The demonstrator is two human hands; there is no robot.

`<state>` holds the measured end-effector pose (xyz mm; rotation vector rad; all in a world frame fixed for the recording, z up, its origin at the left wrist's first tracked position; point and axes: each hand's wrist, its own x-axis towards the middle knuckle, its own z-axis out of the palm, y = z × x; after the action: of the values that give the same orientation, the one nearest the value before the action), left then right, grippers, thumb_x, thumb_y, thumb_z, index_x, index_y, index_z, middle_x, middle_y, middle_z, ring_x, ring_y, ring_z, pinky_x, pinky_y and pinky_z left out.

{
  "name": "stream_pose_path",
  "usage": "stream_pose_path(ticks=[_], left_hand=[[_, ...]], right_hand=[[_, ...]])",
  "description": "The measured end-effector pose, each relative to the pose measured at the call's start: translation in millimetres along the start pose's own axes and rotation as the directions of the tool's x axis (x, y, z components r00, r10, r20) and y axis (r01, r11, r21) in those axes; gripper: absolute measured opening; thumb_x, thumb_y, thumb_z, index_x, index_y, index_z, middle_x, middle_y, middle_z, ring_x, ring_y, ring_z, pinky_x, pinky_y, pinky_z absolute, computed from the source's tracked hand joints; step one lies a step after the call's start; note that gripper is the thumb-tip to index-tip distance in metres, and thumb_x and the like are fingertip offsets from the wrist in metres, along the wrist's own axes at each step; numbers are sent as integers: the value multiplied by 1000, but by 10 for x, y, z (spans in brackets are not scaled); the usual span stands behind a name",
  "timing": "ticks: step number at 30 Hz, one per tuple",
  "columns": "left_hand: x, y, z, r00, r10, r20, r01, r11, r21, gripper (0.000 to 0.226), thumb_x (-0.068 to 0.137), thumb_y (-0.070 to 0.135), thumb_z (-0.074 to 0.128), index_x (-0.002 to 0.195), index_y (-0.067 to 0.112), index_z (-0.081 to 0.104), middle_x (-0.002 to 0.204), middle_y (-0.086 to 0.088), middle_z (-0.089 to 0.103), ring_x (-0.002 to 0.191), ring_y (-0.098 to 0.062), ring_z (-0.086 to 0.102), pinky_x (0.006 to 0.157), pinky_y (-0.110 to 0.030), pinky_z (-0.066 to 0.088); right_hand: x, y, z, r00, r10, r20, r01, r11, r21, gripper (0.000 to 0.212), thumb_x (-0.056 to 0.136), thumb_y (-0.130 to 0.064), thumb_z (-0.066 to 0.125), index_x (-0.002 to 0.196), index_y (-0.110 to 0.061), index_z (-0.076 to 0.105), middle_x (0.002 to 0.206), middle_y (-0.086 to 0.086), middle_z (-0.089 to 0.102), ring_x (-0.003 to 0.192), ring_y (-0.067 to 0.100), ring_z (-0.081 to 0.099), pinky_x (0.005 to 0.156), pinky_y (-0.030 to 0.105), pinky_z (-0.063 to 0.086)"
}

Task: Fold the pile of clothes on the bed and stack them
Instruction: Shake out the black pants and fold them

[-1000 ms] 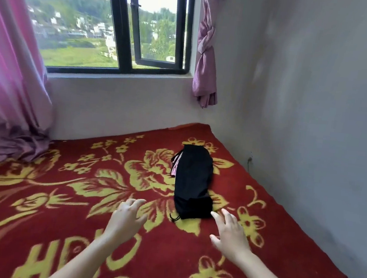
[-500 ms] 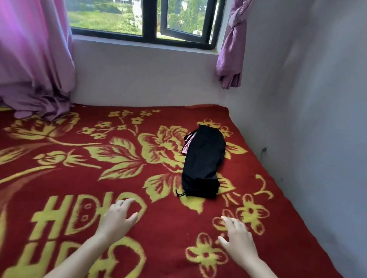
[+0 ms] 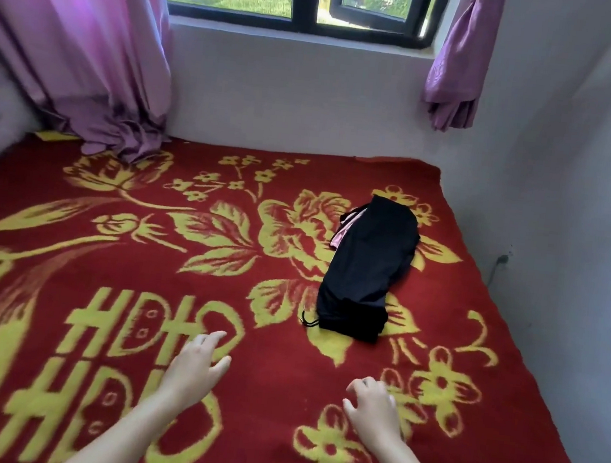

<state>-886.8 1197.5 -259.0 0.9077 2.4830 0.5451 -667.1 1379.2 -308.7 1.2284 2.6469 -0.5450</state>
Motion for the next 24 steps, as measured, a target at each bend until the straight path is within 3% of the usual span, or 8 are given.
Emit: stream_pose_path(ticks=[8, 16, 19, 24], left_hand=[[323, 184, 612, 978, -209, 18, 209, 973, -93, 48, 94, 27, 51, 140, 17, 38, 140, -5, 43, 128, -21, 40, 104, -30, 32], [427, -103, 869, 909, -400, 118, 412, 903, -118, 48, 94, 28, 50, 139, 18, 37, 134, -7, 45, 120, -25, 46, 101, -34, 39], [552, -227, 840, 896, -427, 124, 439, 894, -87, 49, 95, 29, 48, 141, 19, 35, 142, -3, 39, 130, -19, 37, 105, -30, 31], [793, -401, 799, 896, -425, 128, 432, 901, -33, 49, 96, 32, 44, 142, 25, 31, 143, 1, 36, 131, -15, 34, 105, -29, 33]], right_hand=[[758, 529, 244, 993, 3, 114, 1, 999, -37, 27, 95, -31, 45, 117, -20, 54, 118, -5, 54, 115, 16, 45, 94, 27, 35], [1580, 610, 412, 981, 7, 194, 13, 994, -106, 37, 96, -31, 43, 132, -20, 42, 131, -2, 45, 123, 19, 39, 99, 31, 35], [1905, 525, 479, 989, -31, 147, 51, 990, -134, 48, 96, -31, 44, 141, -19, 32, 140, -1, 38, 127, 19, 37, 100, 31, 36], [2453, 374, 674, 989, -71, 126, 104, 955, -279, 55, 96, -29, 43, 146, -19, 22, 148, 2, 29, 135, 20, 30, 99, 30, 36]])
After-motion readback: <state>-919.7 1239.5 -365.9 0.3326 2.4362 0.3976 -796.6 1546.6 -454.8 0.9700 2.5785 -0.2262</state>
